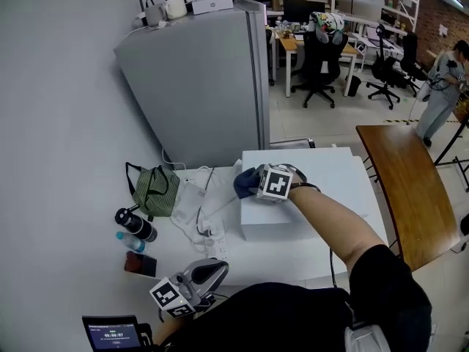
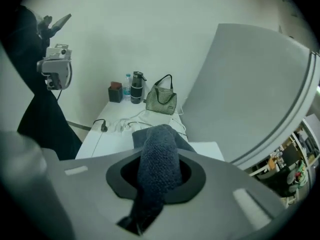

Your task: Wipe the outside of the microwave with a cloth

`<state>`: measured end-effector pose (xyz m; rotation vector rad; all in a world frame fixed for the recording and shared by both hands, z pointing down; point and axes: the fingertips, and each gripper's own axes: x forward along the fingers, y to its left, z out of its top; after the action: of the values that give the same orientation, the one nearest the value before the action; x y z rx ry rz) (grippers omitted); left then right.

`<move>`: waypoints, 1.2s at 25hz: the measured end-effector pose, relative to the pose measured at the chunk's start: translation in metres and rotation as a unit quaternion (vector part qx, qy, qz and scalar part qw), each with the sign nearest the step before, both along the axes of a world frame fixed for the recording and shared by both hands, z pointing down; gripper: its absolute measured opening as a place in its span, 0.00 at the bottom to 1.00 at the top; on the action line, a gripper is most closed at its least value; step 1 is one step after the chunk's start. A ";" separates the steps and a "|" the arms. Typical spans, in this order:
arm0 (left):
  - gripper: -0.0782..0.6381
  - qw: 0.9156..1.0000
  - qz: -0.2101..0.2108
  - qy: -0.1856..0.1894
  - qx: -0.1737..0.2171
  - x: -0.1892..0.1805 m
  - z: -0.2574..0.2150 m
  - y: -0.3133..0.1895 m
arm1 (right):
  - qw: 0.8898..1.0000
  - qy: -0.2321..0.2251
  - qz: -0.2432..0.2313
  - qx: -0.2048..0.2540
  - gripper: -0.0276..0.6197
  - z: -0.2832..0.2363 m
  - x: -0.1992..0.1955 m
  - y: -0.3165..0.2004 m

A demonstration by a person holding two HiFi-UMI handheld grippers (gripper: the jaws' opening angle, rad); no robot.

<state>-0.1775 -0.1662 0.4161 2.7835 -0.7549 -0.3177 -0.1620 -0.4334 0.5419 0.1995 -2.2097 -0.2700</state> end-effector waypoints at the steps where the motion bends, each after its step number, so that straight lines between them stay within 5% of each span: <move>1: 0.11 1.000 0.001 0.001 -0.001 -0.010 0.001 0.002 | 1.000 0.009 0.005 -0.001 0.13 0.006 -0.012 -0.001; 6: 0.11 1.000 0.006 -0.014 -0.002 -0.029 0.009 0.003 | 0.999 0.028 0.039 -0.017 0.13 0.013 0.027 -0.010; 15: 0.11 0.999 0.038 -0.005 0.013 0.083 -0.004 -0.007 | 0.982 0.056 0.180 -0.025 0.13 0.025 0.347 -0.004; 19: 0.11 0.999 0.053 -0.001 0.000 0.134 0.001 -0.006 | 0.977 0.078 0.199 -0.021 0.13 0.030 0.423 0.004; 23: 0.11 0.999 0.045 0.001 -0.005 0.135 0.002 0.001 | 0.987 0.017 0.161 0.003 0.13 -0.003 0.367 0.007; 26: 0.11 1.000 0.026 0.009 0.001 0.102 -0.002 0.007 | 0.997 -0.031 0.076 0.003 0.13 -0.023 0.244 0.030; 30: 0.11 1.000 0.010 0.008 0.003 0.044 0.000 0.022 | 0.999 -0.029 -0.014 0.011 0.13 -0.018 0.077 0.060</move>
<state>-0.1330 -0.1438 0.4166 2.7881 -0.7226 -0.3396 -0.0846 -0.3730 0.5241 0.1922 -2.2694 -0.3076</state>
